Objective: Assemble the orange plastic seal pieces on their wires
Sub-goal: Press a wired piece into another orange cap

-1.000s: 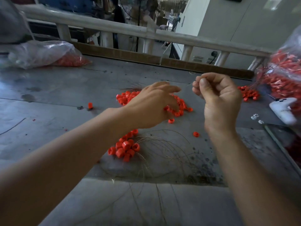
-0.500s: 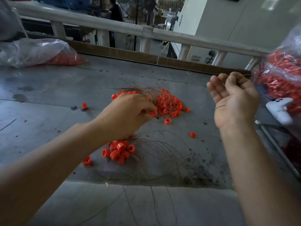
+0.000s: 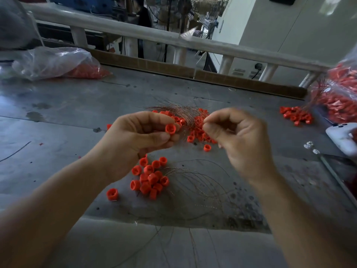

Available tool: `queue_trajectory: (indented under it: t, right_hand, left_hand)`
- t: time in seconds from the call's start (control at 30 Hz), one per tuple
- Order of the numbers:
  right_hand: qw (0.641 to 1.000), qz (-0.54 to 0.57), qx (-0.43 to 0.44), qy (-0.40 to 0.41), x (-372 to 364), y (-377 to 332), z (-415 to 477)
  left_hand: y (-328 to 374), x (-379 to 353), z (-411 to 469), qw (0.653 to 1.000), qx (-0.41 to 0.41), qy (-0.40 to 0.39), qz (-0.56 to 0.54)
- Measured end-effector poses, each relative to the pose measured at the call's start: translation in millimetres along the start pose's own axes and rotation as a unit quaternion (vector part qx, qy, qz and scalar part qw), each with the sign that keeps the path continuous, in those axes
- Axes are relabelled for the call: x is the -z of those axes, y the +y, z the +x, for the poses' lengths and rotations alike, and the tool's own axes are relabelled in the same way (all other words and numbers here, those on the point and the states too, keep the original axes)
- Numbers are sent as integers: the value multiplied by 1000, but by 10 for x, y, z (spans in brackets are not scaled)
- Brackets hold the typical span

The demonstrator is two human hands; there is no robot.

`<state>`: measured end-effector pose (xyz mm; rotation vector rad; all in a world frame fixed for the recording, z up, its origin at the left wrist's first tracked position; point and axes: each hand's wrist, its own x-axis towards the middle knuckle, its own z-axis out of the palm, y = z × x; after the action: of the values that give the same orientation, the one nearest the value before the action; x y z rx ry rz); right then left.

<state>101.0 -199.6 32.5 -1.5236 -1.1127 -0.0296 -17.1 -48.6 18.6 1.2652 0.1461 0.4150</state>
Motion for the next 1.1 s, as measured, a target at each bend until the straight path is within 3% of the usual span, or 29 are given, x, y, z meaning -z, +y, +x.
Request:
queue_trajectory:
  t: [0.13, 0.53, 0.83, 1.1]
  right_hand:
    - [996, -85, 17, -33, -153, -11, -67]
    - [993, -107, 12, -50, -174, -42, -87]
    - [998, 21, -37, -42, -151, -28, -91]
    - [996, 37, -62, -59, -158, -46, -88]
  left_hand:
    - [-21, -37, -19, 1000, -9, -11, 17]
    - [-18, -44, -26, 997, -5, -16, 69]
    - [-30, -66, -38, 997, -24, -26, 66]
    - [-17, -89, -45, 998, -27, -38, 48]
